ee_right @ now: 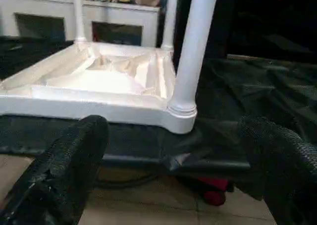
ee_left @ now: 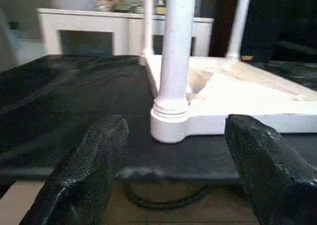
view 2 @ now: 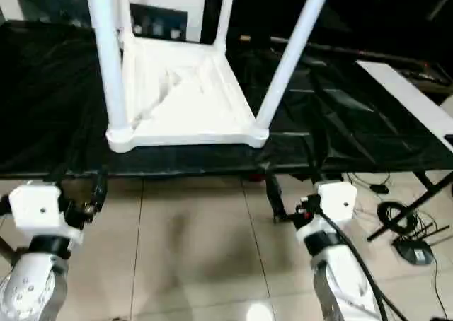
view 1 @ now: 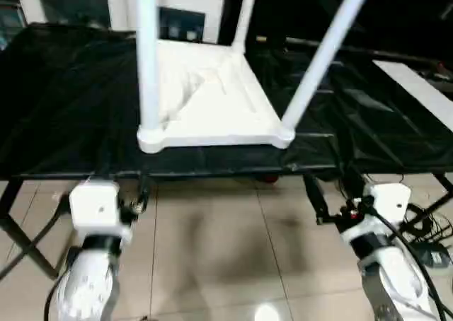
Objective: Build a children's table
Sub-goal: Rotate leg to tighten
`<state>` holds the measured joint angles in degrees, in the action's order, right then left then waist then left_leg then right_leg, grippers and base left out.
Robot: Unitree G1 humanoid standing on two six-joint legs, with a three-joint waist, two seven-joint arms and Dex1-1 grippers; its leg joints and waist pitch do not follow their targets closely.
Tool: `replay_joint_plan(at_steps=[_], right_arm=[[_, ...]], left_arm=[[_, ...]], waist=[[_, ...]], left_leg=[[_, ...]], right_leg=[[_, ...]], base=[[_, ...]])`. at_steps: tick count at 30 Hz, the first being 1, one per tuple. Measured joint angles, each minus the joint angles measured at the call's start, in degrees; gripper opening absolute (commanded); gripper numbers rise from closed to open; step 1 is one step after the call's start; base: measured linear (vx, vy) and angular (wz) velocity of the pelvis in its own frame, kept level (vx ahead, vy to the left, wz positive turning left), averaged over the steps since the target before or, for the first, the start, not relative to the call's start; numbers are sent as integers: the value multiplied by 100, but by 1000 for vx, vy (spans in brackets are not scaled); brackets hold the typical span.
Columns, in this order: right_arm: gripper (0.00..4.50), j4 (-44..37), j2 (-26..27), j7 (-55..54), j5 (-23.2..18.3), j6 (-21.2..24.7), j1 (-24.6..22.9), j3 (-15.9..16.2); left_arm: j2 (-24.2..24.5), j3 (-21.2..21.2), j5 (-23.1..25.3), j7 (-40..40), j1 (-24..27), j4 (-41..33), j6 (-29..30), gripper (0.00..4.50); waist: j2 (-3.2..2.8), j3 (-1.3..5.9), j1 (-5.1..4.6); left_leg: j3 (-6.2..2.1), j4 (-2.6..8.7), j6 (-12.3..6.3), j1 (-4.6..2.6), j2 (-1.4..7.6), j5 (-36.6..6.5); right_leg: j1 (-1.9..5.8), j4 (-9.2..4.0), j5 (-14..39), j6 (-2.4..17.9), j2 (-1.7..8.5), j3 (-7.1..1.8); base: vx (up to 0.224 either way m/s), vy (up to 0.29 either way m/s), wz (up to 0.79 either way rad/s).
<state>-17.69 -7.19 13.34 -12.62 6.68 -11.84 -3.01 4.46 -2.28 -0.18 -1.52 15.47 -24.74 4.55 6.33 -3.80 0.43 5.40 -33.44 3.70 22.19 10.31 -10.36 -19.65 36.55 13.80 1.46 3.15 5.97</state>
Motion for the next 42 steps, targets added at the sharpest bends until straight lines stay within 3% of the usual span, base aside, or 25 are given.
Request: replay_joint_plan(at_steps=[1, 3, 4, 6, 9, 11, 12, 13, 15, 16, 20, 22, 23, 24, 25, 26, 27, 29, 31, 32, 34, 35, 38, 40, 42], right_arm=[[450, -8, -45, -21, 0, 14, 2, -16], [450, -7, -112, -41, 4, 24, -7, -98], [450, -9, -108, -40, 11, 22, -10, -101], [450, 17, -53, -35, 60, 21, -15, -75], [450, 10, -37, -32, 110, 21, -34, 18], [450, -58, -56, -26, 116, 19, -28, 22], [450, -46, -60, -24, 120, 30, -48, 36], [450, -27, -79, -24, 125, 47, -96, 39], [450, -12, -195, -15, 110, 115, -124, 23], [450, -16, -207, 8, 89, 171, -118, 12], [450, -11, -161, 55, -37, 340, 55, 29], [450, -17, -79, 68, -76, 409, 67, 122], [450, -24, -13, 68, -88, 425, 88, 150], [450, -30, 38, 68, -121, 443, 97, 184], [450, -31, 51, 67, -131, 447, 71, 198], [450, -34, 50, 63, -134, 447, 32, 197], [450, -39, 30, 54, -136, 453, -6, 187], [450, -22, -55, 27, -138, 464, -133, 66], [450, -15, -92, 18, -146, 531, -150, -16], [450, -24, -82, 30, -157, 541, -148, 0], [450, -65, -3, 38, -276, 584, -137, 36], [450, -68, 71, 41, -299, 611, -135, 99], [450, -187, 232, 91, -473, 651, -219, 229], [450, -308, 232, 90, -537, 596, -372, 168], [450, -388, 265, 77, -573, 500, -498, 113]], left_arm=[[-19, 14, 5, 1, 7, -3, -3, 366], [-56, 110, 24, 1, 53, -15, -7, 366], [-39, 145, 44, -2, 50, -25, -10, 366], [36, 151, 53, -15, -35, -99, -48, 366], [149, 40, 57, -38, 33, -118, -47, 366], [152, 47, 61, -65, 29, -127, -42, 366], [166, 50, 98, -71, 24, -118, -15, 366], [165, 63, 117, -76, 22, -115, 9, 366], [170, 94, 186, -78, -47, -91, 75, 366], [185, 95, 200, -83, -96, -29, 134, 366], [251, -51, 98, -83, -448, 114, 320, 366], [257, -137, 13, -85, -362, 156, 405, 366], [262, -217, -22, -83, -343, 164, 427, 366], [294, -258, -60, -84, -338, 176, 457, 366], [298, -264, -81, -85, -333, 175, 465, 366], [293, -250, -93, -88, -349, 175, 467, 366], [263, -227, -98, -99, -376, 174, 485, 366], [109, -30, -101, -143, -421, 226, 555, 366], [87, 107, -117, -191, -412, 205, 576, 366], [116, 65, -119, -190, -409, 168, 577, 366], [166, -59, -126, -186, -392, 53, 576, 366], [199, -110, -133, -185, -357, 46, 578, 366], [304, -338, -142, -170, -283, 169, 637, 366], [304, -337, -187, -189, -324, 182, 639, 366], [332, -338, -225, -221, -412, 178, 626, 366]], waist=[[24, 23, 73], [-50, -18, 179], [-163, 9, 210], [-298, 39, 149], [-241, 45, 0], [-179, 34, 12], [-110, 26, 29], [-111, 31, 52], [-20, -50, 277], [-47, -53, 346], [-259, -32, 612], [-218, -7, 681], [-125, 50, 635], [-68, 103, 572], [-25, 143, 491], [21, 173, 404], [132, 194, 291], [77, 175, 234], [-29, 123, 298], [-90, 105, 336], [-339, 82, 359], [-483, 78, 364], [-322, 82, 290], [-265, 139, 225], [-57, 195, 129]], left_leg=[[-88, -84, -61, 36, -30, -108], [155, -1034, -556, 136, 19, -469], [232, -1130, -639, 35, 30, -525], [172, -789, -227, -110, 101, -745], [-286, -737, -113, -82, 20, -631], [-499, -712, -84, -61, -102, -620], [-659, -614, 23, -63, -244, -591], [-734, -499, 20, -90, -277, -592], [-139, -1167, -512, -241, -151, -886], [-10, -1297, -549, -356, -210, -905], [129, -451, -400, -807, -441, -987], [118, -201, -295, -929, -439, -933], [117, -141, -259, -952, -463, -936], [96, -139, -211, -986, -466, -990], [90, -141, -213, -1008, -467, -1031], [99, -139, -196, -1025, -471, -1073], [167, -191, -253, -1059, -529, -1181], [65, -689, -751, -1017, -465, -1369], [-1, -1196, -644, -686, -612, -1299], [-18, -1173, -533, -549, -634, -1234], [-47, -494, -360, -315, -409, -1067], [-23, -472, -218, -378, -276, -636], [214, -429, -220, -561, -245, -814], [460, -271, -138, -768, -179, -884], [958, -102, -66, -1041, -229, -983]], right_leg=[[-23, -43, 11, 78, -3, 171], [66, -101, 15, 163, 101, 578], [130, -170, 18, 178, 144, 851], [197, -254, 10, 226, 93, 1262], [5, 773, 464, 309, -183, 242], [71, 603, 644, 418, -94, -140], [172, 433, 638, 62, 20, -203], [208, 385, 648, 22, -8, -161], [375, 275, 637, 58, -114, -235], [468, 184, 624, 90, -196, -276], [615, -61, 553, 227, -605, -444], [628, -151, 585, 263, -611, -444], [520, 75, 635, 237, -509, -400], [160, 667, 670, 36, -292, -363], [-119, 880, 633, -111, -93, -390], [-357, 755, 575, -171, 108, -439], [-391, 210, 134, -349, 305, -612], [-141, 167, 143, -332, 160, -788], [179, -42, 190, -293, 92, -837], [323, -150, 204, -277, 65, -822], [586, -308, 275, -285, -70, -590], [636, -277, 355, -284, -130, -524], [185, 614, 625, -117, -66, -354], [-184, 646, 489, -173, -54, -102], [-446, 199, 189, 43, 97, -37]], base=[[-82, -229, 39], [-56, -190, 28], [16, -109, 27], [24, -99, 61], [3, -168, 70], [-18, -195, 64], [-34, -212, 56], [-56, -242, 47], [-61, -257, 31], [34, -254, 14], [85, -182, 25], [138, -120, 22], [245, -137, 27], [245, -137, 27], [210, -131, 9], [141, -70, -1], [141, -70, -1], [181, -26, 12], [200, -8, 12], [185, 9, 6], [180, 23, 8], [159, 86, -4], [185, 58, -29], [209, 22, -52], [228, -31, -68]])
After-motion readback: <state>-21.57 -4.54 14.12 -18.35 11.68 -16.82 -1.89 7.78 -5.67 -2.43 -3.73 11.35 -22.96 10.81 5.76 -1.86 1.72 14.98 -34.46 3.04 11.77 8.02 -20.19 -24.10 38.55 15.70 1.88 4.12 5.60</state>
